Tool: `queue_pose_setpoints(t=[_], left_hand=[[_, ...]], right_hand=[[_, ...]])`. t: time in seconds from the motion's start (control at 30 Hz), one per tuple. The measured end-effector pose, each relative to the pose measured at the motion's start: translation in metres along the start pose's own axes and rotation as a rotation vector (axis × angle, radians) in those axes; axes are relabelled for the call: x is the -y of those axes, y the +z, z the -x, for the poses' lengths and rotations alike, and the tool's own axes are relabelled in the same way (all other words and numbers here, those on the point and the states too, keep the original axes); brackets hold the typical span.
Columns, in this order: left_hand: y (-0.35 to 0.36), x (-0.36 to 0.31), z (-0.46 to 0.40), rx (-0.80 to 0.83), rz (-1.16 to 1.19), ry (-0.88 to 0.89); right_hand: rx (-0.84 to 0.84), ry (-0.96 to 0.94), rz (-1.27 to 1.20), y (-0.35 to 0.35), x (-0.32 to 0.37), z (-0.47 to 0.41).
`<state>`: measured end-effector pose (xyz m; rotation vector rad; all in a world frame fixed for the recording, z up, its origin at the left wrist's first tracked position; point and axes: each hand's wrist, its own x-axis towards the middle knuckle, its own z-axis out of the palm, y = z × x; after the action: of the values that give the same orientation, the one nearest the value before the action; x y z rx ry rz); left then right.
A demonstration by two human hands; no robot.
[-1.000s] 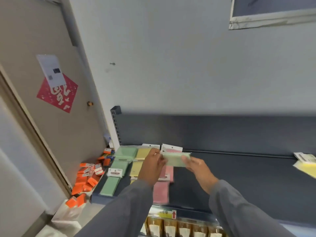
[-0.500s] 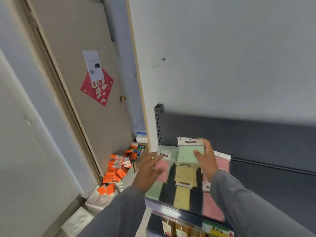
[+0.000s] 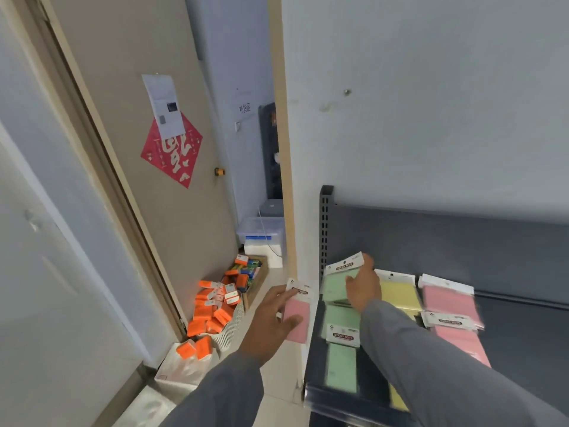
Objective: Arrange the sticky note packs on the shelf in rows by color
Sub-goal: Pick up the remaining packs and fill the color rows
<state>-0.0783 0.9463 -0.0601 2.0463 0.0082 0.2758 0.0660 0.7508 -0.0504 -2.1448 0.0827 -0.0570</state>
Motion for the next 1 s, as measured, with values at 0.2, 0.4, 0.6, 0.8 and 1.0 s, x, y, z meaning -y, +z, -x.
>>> queue_pose_setpoints(t=[0.2, 0.4, 0.6, 0.8, 1.0], left_hand=[[-0.007, 0.006, -0.003, 0.036, 0.073, 0.043], [0.042, -0.026, -0.012, 0.033, 0.179, 0.046], [0.126, -0.081, 0.007, 0.156, 0.227, 0.129], [0.202, -0.116, 0.048, 0.273, 0.066, 0.131], [0.252, -0.112, 0.074, 0.291, -0.476, 0.218]], right_hand=[[-0.178, -0.117, 0.480, -0.007, -0.006, 0.018], [0.113, -0.355, -0.047, -0.048, -0.004, 0.077], [0.138, -0.243, -0.253, -0.118, -0.052, 0.108], [0.099, -0.342, 0.023, -0.195, -0.123, 0.126], [0.133, -0.285, 0.408, -0.203, -0.168, 0.149]])
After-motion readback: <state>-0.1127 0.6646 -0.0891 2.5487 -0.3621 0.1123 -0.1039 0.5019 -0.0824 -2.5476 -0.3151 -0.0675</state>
